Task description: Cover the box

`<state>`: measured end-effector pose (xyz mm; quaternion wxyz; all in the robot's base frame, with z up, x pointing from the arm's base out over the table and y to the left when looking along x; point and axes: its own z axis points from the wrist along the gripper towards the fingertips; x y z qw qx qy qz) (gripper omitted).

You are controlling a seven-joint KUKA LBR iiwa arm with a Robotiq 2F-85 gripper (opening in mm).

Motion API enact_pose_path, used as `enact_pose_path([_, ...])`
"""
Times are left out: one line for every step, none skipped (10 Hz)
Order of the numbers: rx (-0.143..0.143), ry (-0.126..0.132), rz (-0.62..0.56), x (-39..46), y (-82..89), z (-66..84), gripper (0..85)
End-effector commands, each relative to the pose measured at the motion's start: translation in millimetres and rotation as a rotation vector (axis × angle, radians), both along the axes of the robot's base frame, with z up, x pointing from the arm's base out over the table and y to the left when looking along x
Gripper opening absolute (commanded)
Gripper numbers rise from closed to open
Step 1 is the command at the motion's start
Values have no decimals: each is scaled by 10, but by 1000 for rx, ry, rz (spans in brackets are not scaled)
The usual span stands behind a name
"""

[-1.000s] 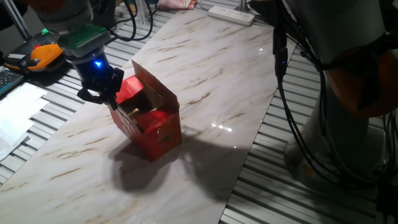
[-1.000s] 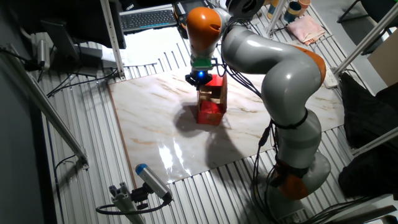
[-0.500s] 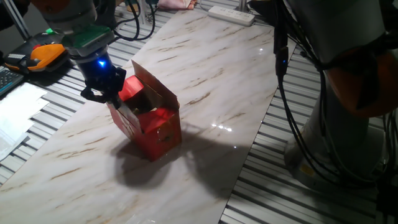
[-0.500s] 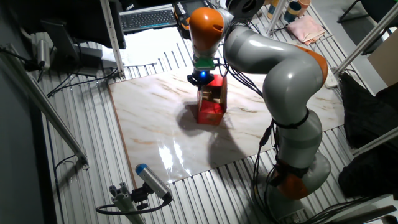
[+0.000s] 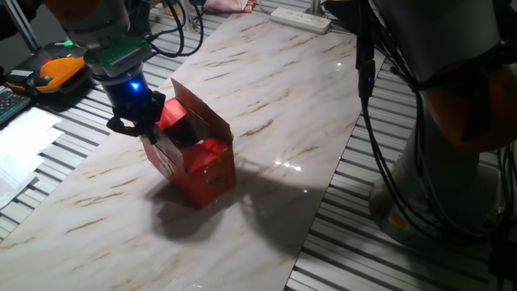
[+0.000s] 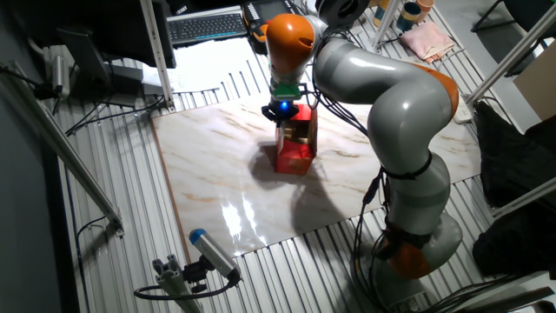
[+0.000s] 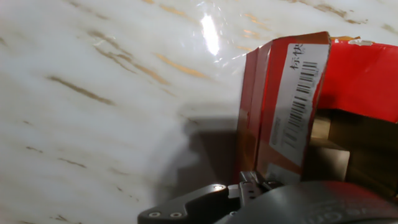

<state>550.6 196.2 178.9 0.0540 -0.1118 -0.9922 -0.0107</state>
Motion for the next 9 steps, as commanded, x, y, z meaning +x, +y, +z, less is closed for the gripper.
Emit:
enact_pose_path([0, 0, 2, 2, -6, -9, 0])
enact_pose_path([3, -2, 2, 1, -11, -25, 0])
enact_pose_path([9, -3, 1, 3, -12, -48, 0])
enact_pose_path([8, -9, 1, 11, -9, -77, 0])
enact_pose_path([10, -11, 2, 24, -13, -102, 0])
enact_pose_path([18, -14, 4, 29, -21, -122, 0])
enact_pose_path([17, -17, 6, 26, -19, -130, 0])
enact_pose_path([9, -18, 11, 28, -16, -133, 0])
enact_pose_path([9, -19, 11, 29, -15, -137, 0])
